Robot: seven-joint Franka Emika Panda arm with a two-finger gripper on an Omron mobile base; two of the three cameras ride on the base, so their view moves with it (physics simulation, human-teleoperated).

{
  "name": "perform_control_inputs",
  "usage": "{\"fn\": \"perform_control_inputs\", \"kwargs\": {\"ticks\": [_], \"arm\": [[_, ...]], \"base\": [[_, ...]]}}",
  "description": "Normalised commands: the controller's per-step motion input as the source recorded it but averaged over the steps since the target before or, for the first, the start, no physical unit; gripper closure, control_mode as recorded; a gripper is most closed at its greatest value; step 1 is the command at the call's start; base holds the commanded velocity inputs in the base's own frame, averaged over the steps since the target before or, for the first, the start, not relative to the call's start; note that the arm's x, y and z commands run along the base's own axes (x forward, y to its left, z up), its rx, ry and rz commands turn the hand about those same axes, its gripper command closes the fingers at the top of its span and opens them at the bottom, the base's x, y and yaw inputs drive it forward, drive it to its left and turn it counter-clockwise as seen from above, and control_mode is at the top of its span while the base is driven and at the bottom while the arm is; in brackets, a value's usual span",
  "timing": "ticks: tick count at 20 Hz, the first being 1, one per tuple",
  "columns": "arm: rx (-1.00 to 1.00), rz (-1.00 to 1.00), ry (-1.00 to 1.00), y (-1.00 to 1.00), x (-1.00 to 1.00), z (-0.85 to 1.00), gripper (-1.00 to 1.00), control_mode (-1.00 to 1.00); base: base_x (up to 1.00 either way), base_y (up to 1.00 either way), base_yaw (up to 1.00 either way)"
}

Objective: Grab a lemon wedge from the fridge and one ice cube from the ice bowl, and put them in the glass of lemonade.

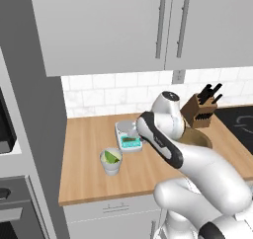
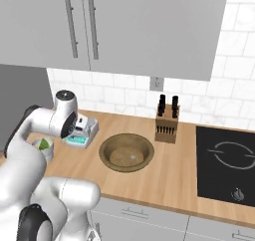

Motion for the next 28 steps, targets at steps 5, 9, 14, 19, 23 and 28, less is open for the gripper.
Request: {"fn": "perform_control_inputs", "kwargs": {"ticks": [5,9,14,19,23,28], "arm": [[-0.11,0.32,0.01,0.97,-0.07,0.6,1.0,-1.0],[-0.18,0.24,0.16,0.85,-0.16,0.16,1.0,-1.0],[-0.14,0.05,0.14,0.25,0.0,-0.26,1.0,-1.0],[-0.02,0.0,0.0,0.0,-0.01,-0.29,1.0,-1.0],[0.0,0.0,0.0,0.0,-0.23,0.0,1.0,-1.0],[0.0,0.0,0.0,0.0,-0.18,-0.05,1.0,-1.0]], "base": [[0.0,0.0,0.0],[0.0,0.0,0.0],[0.0,0.0,0.0],[0.0,0.0,0.0],[0.0,0.0,0.0],[0.0,0.0,0.0]]}}
